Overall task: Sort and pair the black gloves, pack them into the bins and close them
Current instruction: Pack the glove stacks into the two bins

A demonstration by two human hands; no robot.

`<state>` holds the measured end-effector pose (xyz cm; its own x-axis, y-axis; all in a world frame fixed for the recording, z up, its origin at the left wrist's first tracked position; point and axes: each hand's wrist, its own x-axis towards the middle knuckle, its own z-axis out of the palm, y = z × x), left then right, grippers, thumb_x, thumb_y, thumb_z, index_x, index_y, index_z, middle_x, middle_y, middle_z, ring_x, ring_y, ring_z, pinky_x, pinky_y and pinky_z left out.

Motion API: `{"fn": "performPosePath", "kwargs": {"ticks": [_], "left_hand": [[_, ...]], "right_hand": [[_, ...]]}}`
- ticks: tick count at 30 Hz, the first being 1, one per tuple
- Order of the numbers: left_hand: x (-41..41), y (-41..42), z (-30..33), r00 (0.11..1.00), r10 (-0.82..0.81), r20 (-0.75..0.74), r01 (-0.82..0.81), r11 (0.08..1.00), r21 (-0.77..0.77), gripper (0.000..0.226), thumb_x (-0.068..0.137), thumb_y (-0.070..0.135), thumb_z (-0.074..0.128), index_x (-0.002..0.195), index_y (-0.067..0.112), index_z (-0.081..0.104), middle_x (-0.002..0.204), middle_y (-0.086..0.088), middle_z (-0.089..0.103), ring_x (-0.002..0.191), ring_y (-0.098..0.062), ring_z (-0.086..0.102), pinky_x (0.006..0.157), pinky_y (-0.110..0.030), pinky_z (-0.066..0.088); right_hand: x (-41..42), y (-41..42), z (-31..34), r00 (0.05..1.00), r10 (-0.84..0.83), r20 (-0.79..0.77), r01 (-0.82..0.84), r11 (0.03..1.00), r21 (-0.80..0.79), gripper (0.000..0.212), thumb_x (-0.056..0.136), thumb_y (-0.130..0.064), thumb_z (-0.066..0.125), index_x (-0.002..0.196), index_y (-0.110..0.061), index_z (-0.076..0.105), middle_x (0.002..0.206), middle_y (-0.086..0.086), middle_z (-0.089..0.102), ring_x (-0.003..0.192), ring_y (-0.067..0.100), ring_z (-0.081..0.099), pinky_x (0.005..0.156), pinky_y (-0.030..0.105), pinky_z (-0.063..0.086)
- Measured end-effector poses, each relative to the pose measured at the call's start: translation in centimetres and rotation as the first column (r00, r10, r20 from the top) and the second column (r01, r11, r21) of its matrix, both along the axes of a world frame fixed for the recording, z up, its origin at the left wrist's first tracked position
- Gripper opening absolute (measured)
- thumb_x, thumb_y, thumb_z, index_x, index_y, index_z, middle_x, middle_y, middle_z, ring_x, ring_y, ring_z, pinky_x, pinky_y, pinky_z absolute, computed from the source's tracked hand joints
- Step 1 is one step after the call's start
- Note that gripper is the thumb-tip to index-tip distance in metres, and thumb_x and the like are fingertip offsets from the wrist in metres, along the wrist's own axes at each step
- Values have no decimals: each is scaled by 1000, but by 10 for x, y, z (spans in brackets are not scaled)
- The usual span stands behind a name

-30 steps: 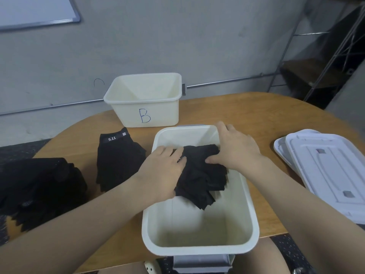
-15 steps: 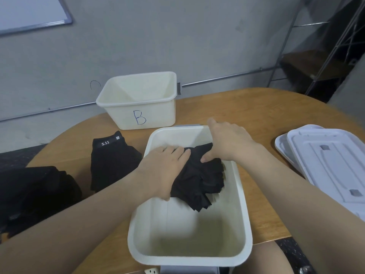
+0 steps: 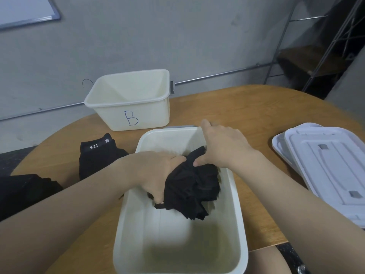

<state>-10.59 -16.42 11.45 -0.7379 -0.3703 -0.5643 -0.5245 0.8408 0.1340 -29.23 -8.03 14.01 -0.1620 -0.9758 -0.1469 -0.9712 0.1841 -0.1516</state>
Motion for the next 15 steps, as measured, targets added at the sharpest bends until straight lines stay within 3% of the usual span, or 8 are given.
{"fn": "performPosePath", "kwargs": {"ticks": [2, 4, 7, 11, 13, 15], "left_hand": [[4, 6, -3, 994, -90, -57, 79, 982, -171, 99, 67, 49, 85, 148, 31, 31, 131, 10, 53, 123, -18, 54, 105, -34, 43], [9, 16, -6, 981, -187, -48, 154, 908, -390, 102, 71, 62, 73, 155, 27, 26, 139, 10, 48, 129, -18, 47, 112, -34, 29], [18, 31, -5, 980, -198, -11, 155, 802, -576, 109, 75, 61, 66, 161, 14, 17, 154, 0, 33, 139, -26, 34, 119, -39, 16], [22, 41, 1, 978, -207, 38, 175, 699, -693, 102, 85, 57, 56, 158, -2, 17, 158, -15, 25, 143, -39, 28, 122, -52, 17], [21, 43, 2, 979, -201, 28, 159, 670, -725, 85, 89, 45, 38, 156, -4, 20, 156, -18, 28, 141, -41, 31, 121, -56, 18], [21, 43, -1, 983, -179, 47, 154, 652, -743, 79, 94, 39, 34, 157, -5, 14, 155, -20, 28, 141, -43, 31, 121, -58, 19]], "right_hand": [[0, 3, -2, 999, 29, -32, -30, 999, -39, 83, 72, -68, 79, 125, -19, 41, 129, 1, 55, 115, 27, 59, 86, 38, 40], [-1, 8, -4, 985, 117, -124, -137, 977, -163, 82, 77, -71, 72, 134, -18, 44, 136, 0, 51, 129, 24, 49, 106, 39, 34], [0, 19, -2, 950, 298, -95, -313, 891, -328, 76, 83, -61, 72, 142, -18, 50, 142, -2, 50, 139, 19, 40, 119, 34, 20], [9, 32, -3, 906, 421, 42, -407, 894, -185, 69, 81, -65, 72, 136, -26, 55, 125, -10, 60, 121, 14, 53, 110, 30, 34], [14, 34, -5, 897, 442, 0, -440, 895, -74, 79, 72, -75, 71, 134, -29, 52, 124, -12, 60, 118, 13, 54, 105, 31, 38], [17, 33, -7, 883, 461, -90, -463, 886, -4, 90, 66, -81, 71, 135, -28, 48, 130, -13, 58, 123, 13, 54, 109, 33, 37]]}}
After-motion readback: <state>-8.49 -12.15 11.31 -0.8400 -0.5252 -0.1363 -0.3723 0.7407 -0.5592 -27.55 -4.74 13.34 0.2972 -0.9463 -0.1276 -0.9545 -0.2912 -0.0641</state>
